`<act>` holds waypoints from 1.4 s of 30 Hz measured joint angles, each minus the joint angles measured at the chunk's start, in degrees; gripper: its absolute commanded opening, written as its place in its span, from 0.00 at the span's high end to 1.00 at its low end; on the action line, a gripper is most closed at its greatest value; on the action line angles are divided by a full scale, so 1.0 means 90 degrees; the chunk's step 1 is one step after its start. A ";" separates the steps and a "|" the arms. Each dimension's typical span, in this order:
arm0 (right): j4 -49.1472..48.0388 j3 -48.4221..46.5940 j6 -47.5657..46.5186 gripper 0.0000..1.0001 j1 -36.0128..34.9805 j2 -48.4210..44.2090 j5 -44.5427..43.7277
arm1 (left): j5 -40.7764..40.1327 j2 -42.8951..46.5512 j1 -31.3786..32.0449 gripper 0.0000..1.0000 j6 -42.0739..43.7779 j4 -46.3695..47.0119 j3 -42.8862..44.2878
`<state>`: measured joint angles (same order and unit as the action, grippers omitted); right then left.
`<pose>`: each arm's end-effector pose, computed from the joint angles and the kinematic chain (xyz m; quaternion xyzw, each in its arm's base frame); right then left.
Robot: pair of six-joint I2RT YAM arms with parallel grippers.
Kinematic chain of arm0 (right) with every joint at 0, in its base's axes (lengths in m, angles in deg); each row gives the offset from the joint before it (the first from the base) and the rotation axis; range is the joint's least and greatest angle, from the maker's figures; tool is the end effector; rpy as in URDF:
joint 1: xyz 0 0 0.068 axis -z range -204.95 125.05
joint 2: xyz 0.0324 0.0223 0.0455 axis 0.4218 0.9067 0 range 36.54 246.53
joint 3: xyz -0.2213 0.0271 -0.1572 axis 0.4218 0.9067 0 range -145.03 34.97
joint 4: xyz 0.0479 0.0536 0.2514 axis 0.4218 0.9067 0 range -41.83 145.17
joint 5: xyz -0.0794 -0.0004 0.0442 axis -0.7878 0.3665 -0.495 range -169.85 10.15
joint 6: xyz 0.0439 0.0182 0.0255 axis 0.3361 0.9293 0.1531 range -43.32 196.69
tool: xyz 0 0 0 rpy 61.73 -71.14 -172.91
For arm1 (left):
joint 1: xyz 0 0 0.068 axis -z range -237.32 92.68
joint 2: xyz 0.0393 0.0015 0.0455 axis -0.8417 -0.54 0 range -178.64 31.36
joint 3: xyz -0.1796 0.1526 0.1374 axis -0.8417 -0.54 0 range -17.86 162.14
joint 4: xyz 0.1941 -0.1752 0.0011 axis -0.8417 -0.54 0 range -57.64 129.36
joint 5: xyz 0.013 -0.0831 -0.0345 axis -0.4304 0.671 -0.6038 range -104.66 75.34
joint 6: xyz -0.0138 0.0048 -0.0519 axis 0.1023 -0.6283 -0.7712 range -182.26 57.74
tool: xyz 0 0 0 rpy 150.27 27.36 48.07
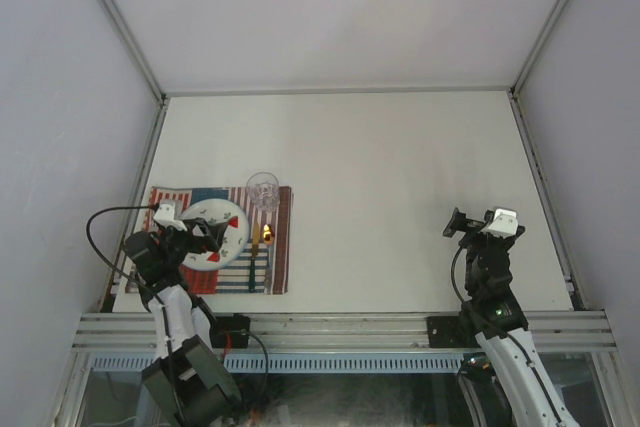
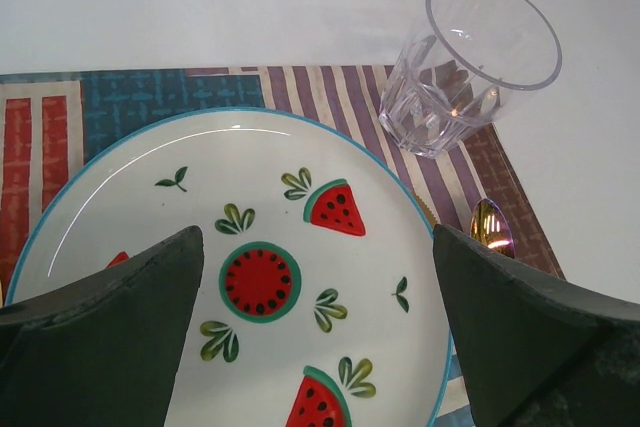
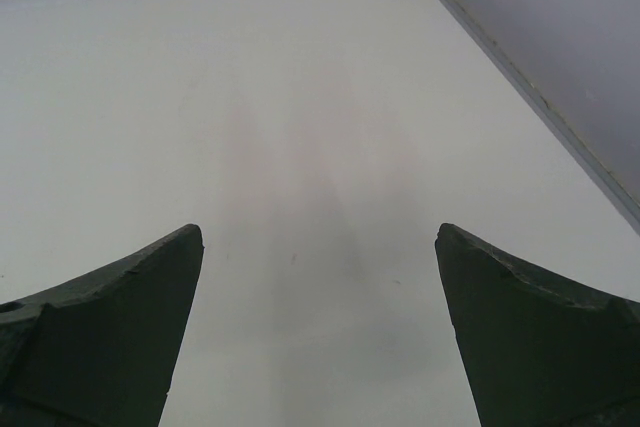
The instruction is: Set the dinner table for one person
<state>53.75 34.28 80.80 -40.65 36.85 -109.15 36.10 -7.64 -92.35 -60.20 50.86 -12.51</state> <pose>0.1059 0.0118 0.1670 0.0975 0.7281 -0.0717 0.6747 0.1316 0.0585 0.1574 0.0167 0.7868 -0.1768 0.5912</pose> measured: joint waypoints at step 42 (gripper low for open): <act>-0.0002 0.0000 0.0024 0.00 0.0000 0.0000 0.0102 | -0.1790 0.4303 -0.0114 0.00 -0.0724 -0.1107 -0.0520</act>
<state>53.73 34.28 81.02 -40.65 36.85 -108.23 19.99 31.09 -93.37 -66.71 40.90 -17.19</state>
